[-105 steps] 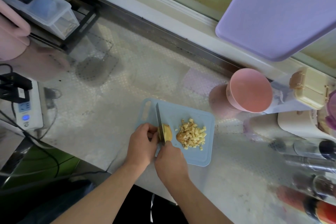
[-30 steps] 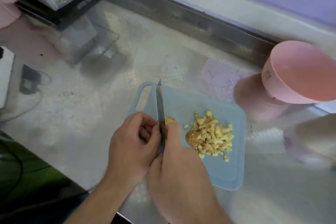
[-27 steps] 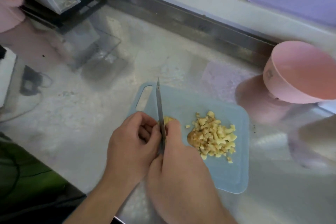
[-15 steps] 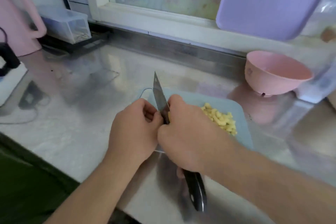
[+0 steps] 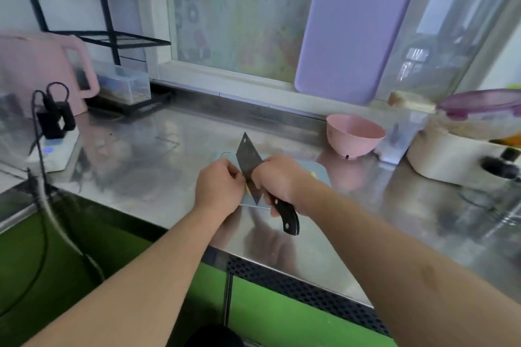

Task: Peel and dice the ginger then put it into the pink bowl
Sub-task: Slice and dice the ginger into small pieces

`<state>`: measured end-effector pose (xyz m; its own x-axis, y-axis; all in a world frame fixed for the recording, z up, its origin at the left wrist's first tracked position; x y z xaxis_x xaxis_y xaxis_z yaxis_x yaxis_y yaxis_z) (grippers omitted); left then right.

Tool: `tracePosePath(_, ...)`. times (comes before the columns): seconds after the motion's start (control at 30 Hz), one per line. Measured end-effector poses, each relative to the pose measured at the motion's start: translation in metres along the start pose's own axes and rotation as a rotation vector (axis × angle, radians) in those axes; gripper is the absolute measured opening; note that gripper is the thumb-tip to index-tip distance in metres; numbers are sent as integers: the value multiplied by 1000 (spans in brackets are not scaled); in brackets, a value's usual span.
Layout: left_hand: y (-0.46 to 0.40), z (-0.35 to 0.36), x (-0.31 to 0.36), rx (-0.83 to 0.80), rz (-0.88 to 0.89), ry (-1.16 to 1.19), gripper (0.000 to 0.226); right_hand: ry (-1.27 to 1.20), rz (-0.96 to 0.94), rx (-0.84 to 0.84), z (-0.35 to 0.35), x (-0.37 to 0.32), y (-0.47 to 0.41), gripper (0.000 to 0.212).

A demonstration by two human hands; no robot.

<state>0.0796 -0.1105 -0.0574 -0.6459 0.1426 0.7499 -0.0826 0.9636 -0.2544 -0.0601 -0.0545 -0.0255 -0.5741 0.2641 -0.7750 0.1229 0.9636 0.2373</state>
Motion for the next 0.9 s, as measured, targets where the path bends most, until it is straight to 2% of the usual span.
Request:
tracePosePath(0.17, 1, 0, 1, -5, -17, 54, 16, -115, 71, -62, -7, -3, 4, 17)
tracePosePath(0.37, 4, 2, -3, -30, -46, 274, 22, -165, 129, -109, -14, 3, -6, 13)
tracePosePath(0.47, 4, 6, -2, -55, -5, 234, 22, -192, 166, -133, -19, 9, -9, 7)
tracePosePath(0.77, 0, 6, 3, 10, 74, 142, 14, -237, 145, -68, -55, 20, -27, 16)
tracePosePath(0.9, 2, 18, 9, -65, 103, 4, 48, -250, -6, -30, -63, 20, -37, 8)
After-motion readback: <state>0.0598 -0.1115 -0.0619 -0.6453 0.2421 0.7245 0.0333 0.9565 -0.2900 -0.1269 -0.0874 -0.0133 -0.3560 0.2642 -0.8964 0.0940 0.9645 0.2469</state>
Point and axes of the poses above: each hand's wrist, its own y-axis away from the middle knuckle, its own z-axis out of the palm, x = y × z, the point moved 9 cm from there along -y, towards the middle knuckle, and after that the axes turned 2 degrees about z, right-handed, at the moved point
